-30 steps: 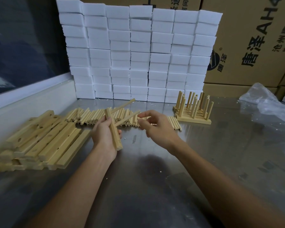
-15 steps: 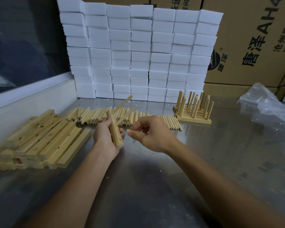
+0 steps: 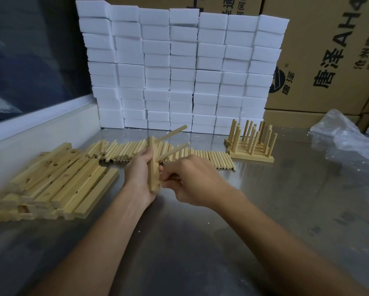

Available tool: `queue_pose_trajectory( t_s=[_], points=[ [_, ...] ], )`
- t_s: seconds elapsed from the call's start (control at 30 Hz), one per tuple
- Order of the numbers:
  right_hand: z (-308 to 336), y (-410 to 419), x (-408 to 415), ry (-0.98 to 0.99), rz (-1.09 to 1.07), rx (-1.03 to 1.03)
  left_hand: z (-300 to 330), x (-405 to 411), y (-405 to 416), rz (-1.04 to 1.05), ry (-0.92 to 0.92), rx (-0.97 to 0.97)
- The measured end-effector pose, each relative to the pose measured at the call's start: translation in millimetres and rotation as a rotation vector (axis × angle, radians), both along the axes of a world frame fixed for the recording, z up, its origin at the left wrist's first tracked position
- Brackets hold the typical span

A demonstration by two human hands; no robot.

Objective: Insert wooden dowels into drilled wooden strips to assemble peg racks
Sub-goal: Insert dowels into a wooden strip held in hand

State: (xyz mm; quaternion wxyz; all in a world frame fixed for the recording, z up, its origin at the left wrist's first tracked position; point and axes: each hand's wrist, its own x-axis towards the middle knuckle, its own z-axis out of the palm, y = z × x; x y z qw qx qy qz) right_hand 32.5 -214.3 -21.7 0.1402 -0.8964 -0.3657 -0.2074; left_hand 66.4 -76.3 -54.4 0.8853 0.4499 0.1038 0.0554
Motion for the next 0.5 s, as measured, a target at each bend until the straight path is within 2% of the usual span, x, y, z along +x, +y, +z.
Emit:
queue_pose_trajectory(
  t_s=[0.13,0.27,0.33,0.47,0.5],
  points=[
    [-5,6,-5,-0.109,-0.002,-0.071,3,-1,-1,0.061,-0.062,0.051],
    [-10,8,-7,-0.178,-0.040,-0.009,3,0,-2,0.070,-0.097,0.077],
    [-11,10,-7,-0.088,-0.067,0.038,3,0,-3,0.102,-0.127,0.117],
    [-11,9,-2,0.270,-0.101,0.305,1,-2,-7,0.146,-0.170,0.203],
    [-12,8,-3,0.295,-0.092,0.323,1,-2,-9,0.148,-0.163,0.211]
  ],
)
